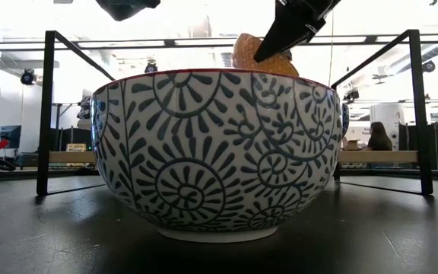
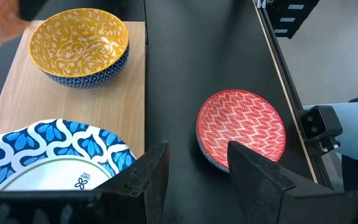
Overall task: Place and stack bowls onto a shelf
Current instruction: Stack the light blue patterned bowl on top of the yellow patterned bowl on the shelf
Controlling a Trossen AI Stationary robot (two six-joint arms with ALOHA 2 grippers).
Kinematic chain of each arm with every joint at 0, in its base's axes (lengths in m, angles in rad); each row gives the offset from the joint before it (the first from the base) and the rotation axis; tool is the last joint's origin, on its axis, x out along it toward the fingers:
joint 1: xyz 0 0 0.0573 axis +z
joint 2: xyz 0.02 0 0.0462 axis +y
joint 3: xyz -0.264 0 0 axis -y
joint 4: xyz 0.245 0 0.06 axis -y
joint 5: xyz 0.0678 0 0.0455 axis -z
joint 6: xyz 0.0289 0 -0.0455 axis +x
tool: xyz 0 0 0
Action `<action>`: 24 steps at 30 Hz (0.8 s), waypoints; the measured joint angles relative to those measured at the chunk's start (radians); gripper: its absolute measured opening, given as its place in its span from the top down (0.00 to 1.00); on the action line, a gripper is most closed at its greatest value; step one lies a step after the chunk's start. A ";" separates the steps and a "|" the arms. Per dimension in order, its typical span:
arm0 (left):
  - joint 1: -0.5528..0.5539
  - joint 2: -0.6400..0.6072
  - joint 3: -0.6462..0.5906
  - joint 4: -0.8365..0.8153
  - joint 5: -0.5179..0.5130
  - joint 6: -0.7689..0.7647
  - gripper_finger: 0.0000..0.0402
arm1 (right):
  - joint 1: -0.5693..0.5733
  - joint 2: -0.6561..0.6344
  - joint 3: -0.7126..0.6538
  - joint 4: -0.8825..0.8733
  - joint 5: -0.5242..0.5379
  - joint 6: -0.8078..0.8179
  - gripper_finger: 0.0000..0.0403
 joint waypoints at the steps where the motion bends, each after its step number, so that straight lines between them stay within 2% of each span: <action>1: 0.001 0.000 0.000 -0.001 0.000 0.000 0.64 | 0.000 0.001 0.000 -0.002 -0.011 0.007 0.97; 9: 0.011 -0.004 0.000 -0.016 0.000 0.002 0.64 | 0.000 0.000 -0.004 -0.041 -0.150 0.128 0.97; 14: 0.015 -0.011 0.000 -0.015 0.000 0.010 0.64 | 0.003 0.000 -0.005 -0.089 -0.188 0.209 0.97; 24: 0.016 -0.011 0.000 -0.023 0.000 0.010 0.64 | 0.007 0.000 -0.008 -0.089 -0.269 0.225 0.97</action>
